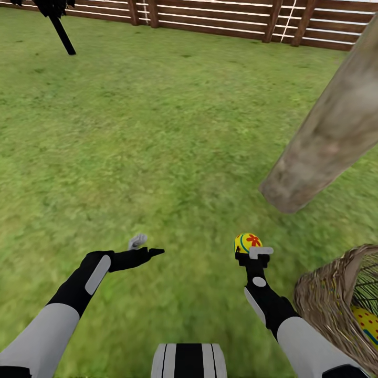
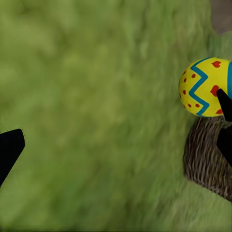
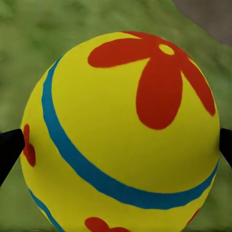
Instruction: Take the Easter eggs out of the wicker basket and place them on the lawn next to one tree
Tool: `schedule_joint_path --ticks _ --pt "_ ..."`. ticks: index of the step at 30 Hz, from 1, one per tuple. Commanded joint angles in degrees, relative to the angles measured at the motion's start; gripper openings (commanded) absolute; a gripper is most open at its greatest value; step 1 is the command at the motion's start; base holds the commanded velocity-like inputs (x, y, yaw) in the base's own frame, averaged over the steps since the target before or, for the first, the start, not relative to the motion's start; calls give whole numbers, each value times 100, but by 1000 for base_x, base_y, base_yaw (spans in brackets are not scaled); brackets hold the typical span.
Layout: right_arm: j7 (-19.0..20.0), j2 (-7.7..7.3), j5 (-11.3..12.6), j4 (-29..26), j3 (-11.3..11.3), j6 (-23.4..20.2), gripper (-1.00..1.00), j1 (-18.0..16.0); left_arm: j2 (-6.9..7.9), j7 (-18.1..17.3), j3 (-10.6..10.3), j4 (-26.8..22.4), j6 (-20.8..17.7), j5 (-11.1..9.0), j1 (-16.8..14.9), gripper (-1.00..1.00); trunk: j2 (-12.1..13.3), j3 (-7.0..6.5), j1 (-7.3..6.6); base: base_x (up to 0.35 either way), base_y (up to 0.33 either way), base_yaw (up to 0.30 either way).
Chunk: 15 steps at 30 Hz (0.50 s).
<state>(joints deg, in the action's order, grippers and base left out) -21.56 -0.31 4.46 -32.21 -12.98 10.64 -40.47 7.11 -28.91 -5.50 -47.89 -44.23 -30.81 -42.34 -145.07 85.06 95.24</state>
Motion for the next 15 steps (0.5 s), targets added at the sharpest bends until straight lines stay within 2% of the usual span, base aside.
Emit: schedule_joint_path --ticks 1,11,12,15 --pt "-41 -4 46 5 -39 26 -100 -5 3 -1 -11 -5 -24 -21 -3 100 -3 26 1 0 0 0" --pt "-41 4 46 6 -38 13 -100 -5 19 -8 -1 -5 -24 -26 -3 100 -4 48 4 0 0 0" --pt "-41 4 46 8 -38 11 100 -5 19 -9 1 -3 -27 -25 -3 100 -4 48 4 0 0 0" --pt "-42 4 46 5 -38 15 100 -5 20 -10 4 -1 -34 -29 -3 100 -3 26 1 0 0 0"
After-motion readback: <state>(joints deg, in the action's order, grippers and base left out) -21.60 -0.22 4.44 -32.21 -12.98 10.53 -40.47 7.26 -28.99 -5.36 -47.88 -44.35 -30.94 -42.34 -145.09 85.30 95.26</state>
